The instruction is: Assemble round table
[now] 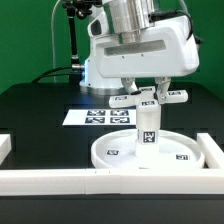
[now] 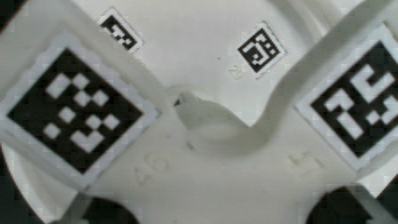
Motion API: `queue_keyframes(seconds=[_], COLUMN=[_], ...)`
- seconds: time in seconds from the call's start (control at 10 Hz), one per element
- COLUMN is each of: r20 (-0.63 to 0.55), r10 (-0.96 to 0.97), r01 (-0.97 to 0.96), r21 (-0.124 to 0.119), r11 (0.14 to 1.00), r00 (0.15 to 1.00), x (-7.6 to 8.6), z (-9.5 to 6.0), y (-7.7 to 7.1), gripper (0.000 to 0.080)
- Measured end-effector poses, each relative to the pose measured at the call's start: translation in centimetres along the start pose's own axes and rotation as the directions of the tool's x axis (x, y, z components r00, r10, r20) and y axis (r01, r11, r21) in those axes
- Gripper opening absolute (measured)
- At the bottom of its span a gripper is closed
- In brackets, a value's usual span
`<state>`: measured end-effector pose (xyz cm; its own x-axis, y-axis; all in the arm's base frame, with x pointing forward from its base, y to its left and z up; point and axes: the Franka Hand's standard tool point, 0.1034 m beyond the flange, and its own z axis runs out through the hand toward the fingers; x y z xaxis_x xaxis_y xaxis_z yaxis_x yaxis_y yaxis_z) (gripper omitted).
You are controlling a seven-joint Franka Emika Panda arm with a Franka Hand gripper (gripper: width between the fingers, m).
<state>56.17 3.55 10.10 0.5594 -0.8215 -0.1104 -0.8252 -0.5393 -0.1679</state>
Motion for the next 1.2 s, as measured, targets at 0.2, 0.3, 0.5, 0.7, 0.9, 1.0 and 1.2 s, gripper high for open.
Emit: queue_keyframes(seconds=[0.2,0.3,0.5,0.7,0.9,1.0,1.2], r20=[0.002,0.003,0.02,0.047,0.064,0.072,0.074], r10=[0.144,0.277,0.48,0.663,0.781,0.807,0.812], r01=[-0.144,-0.276,-0.48,-0.665,-0.784,-0.81,-0.815], r21=[0.013,0.04,0.06,0.075,0.075,0.074,0.074], r11=[0.99,0.96,0.875,0.743,0.617,0.582,0.575], r00=[0.99,0.961,0.877,0.747,0.621,0.587,0.58], x=[0.15,0.41,0.29,0.27,0.32,0.38,0.36], z=[-0.03,-0.08,-0.03,-0.02,-0.05,-0.09,-0.09], y=[-0.01,-0.07,-0.08,-0.12,-0.15,-0.14,-0.15], gripper=[0.0452,0.0452,0.0452,0.0452,0.0452,0.0452,0.0453])
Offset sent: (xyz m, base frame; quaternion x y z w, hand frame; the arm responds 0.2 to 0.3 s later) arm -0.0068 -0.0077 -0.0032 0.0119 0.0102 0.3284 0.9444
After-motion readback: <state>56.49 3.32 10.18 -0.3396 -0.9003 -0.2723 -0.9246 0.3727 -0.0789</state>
